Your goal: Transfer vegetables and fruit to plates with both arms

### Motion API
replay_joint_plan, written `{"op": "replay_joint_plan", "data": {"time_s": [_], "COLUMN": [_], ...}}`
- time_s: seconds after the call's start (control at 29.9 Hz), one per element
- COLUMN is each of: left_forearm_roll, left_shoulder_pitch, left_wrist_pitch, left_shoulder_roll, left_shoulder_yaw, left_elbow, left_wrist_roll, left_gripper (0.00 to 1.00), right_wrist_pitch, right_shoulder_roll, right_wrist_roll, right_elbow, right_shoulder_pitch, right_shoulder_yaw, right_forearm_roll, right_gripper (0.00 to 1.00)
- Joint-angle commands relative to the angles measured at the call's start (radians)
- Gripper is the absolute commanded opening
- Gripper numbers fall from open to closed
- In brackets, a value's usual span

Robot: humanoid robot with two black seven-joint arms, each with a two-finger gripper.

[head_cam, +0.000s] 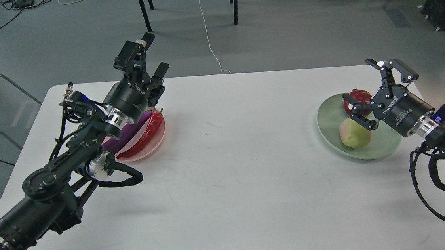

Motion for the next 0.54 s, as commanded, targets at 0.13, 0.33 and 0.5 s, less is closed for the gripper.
{"op": "replay_joint_plan", "data": {"time_s": [0.13,0.33,0.5], "left_forearm_roll": [0.000,0.008,0.007], "left_shoulder_pitch": [0.158,0.206,0.213], "left_wrist_pitch": [-0.174,-0.177,-0.194], "left_shoulder_roll": [-0.092,-0.127,-0.127], "left_shoulder_yaw": [-0.147,-0.208,-0.227], "left_elbow": [0.003,0.012,0.012], "left_wrist_roll": [0.147,0.148,0.154], "left_gripper": [0.98,0.98,0.98], "right_wrist_pitch": [-0.187,-0.219,-0.210], "right_shoulder_roll": [0.093,0.113,0.111], "right_wrist_roll": [0.000,0.000,0.000], "right_elbow": [0.001,0.005,0.011], "right_shoulder_pitch": [0.004,0.001,0.001], "right_shoulder_yaw": [0.004,0.005,0.005], "right_forearm_roll": [0.003,0.003,0.002], "right_gripper": [0.99,0.99,0.99]}}
